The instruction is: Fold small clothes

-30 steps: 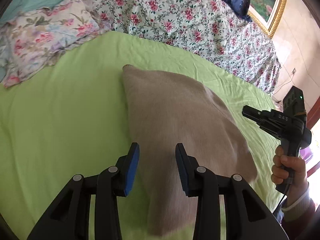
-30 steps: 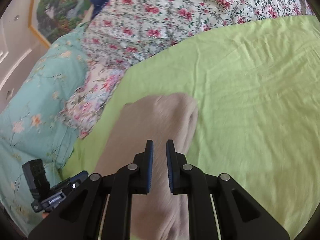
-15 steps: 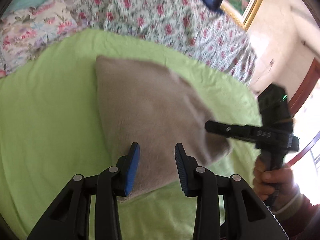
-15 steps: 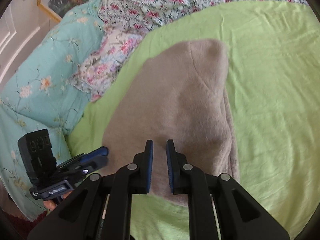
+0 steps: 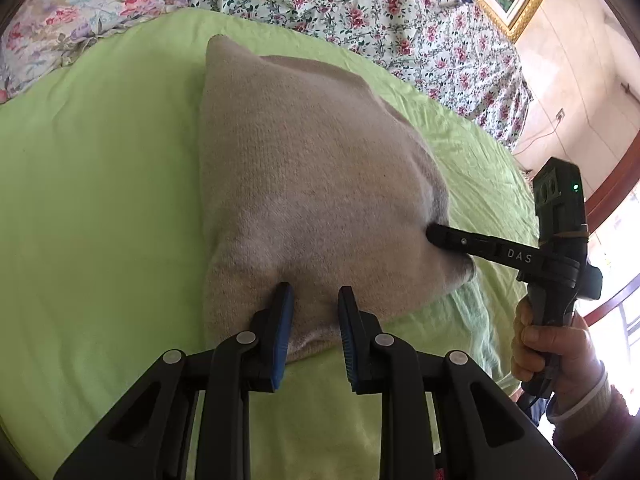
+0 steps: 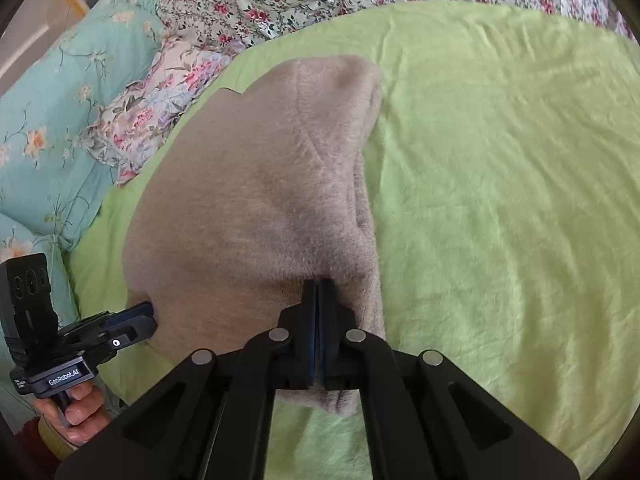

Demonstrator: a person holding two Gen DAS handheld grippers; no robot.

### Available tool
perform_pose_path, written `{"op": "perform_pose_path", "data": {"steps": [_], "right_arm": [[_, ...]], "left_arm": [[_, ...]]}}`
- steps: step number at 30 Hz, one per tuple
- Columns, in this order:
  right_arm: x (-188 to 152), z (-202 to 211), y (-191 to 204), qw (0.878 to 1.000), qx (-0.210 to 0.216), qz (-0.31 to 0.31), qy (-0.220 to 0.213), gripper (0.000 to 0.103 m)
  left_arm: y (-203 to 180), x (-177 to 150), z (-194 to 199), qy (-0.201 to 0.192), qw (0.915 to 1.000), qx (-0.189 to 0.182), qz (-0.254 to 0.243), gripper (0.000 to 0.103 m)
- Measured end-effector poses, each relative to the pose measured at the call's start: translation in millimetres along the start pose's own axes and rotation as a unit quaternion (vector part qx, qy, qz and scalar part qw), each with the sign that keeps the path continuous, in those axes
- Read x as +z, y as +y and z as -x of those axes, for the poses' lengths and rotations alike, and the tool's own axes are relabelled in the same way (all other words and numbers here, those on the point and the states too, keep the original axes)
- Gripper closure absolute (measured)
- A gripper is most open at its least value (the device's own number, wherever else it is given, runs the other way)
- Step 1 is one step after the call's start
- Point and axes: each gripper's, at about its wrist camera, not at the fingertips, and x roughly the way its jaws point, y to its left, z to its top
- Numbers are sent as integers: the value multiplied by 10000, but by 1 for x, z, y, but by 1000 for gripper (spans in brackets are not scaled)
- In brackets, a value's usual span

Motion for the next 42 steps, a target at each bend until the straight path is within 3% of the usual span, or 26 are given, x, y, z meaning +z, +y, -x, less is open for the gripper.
{"op": "perform_pose_path", "data": {"steps": [4,7,11,27,28,30,32,42], "right_arm": [[-10,17,18,9995,109,291,-107,98],[-25,8,16,9984,-188,518,138,98],[-29,11,-3,9998,119,136,22,99],[-43,52,8,9992,-350,169,1,95],[-45,55,9,9991,-380,174,-13,93],[-47,58,11,9991,-381,176,-33,71],[-49,63,14,9991,-370,192,-95,57],[-63,70,25,9985,-387,371,-72,55]], "left_arm": [[5,2,1,20,10000,-67,38,80],[4,1,1,20,10000,-55,33,80],[-1,-1,0,36,9999,89,-96,80],[-9,-17,33,-38,9989,438,-178,66],[-9,-19,35,-39,9987,470,-194,64],[-8,-22,38,-32,9982,566,-203,59],[-6,-23,42,-30,9979,624,-181,58],[-2,-26,57,-146,9953,936,-211,45]]}}
